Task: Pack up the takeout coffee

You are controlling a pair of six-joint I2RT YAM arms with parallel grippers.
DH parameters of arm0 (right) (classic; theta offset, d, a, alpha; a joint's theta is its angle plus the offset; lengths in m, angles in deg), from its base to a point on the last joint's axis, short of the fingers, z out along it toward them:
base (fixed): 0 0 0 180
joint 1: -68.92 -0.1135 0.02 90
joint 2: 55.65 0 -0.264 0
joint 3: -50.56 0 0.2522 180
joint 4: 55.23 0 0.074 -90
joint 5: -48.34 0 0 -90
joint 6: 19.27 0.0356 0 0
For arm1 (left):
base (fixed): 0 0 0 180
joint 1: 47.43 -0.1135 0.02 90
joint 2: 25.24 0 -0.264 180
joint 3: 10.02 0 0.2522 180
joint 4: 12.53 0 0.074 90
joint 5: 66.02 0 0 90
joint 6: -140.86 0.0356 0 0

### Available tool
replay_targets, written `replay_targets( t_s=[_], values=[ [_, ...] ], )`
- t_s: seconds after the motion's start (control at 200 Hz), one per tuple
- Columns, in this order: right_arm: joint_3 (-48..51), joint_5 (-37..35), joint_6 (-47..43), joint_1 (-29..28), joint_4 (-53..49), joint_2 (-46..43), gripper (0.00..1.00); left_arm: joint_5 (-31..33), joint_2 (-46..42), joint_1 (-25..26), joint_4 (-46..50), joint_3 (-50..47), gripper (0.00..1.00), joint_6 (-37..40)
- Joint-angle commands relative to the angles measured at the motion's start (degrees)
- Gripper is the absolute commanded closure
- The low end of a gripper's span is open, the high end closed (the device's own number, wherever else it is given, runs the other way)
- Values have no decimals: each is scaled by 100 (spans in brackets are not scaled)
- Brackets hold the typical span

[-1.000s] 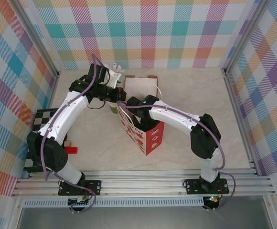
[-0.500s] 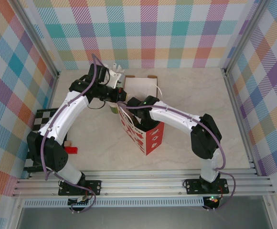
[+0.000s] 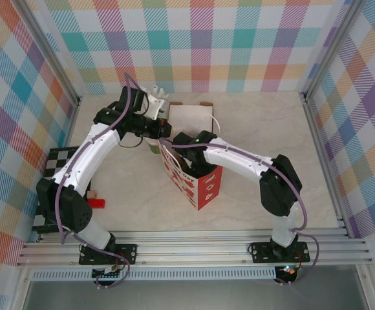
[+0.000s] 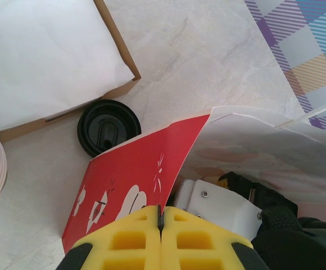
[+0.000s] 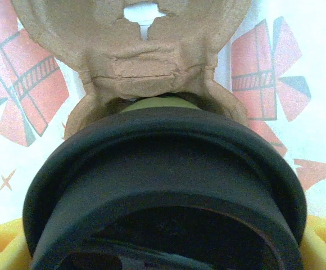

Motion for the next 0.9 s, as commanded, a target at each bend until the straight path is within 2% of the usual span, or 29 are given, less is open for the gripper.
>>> replay_targets(
  t_s=[0.0,0.895],
  values=[
    [318,117,44,41,75,220,72,-109,65,-32,115,-48,100,-46],
    [749,232,79,51,351,430,73,-186,111,-32,153,-13,100,-45]
  ],
)
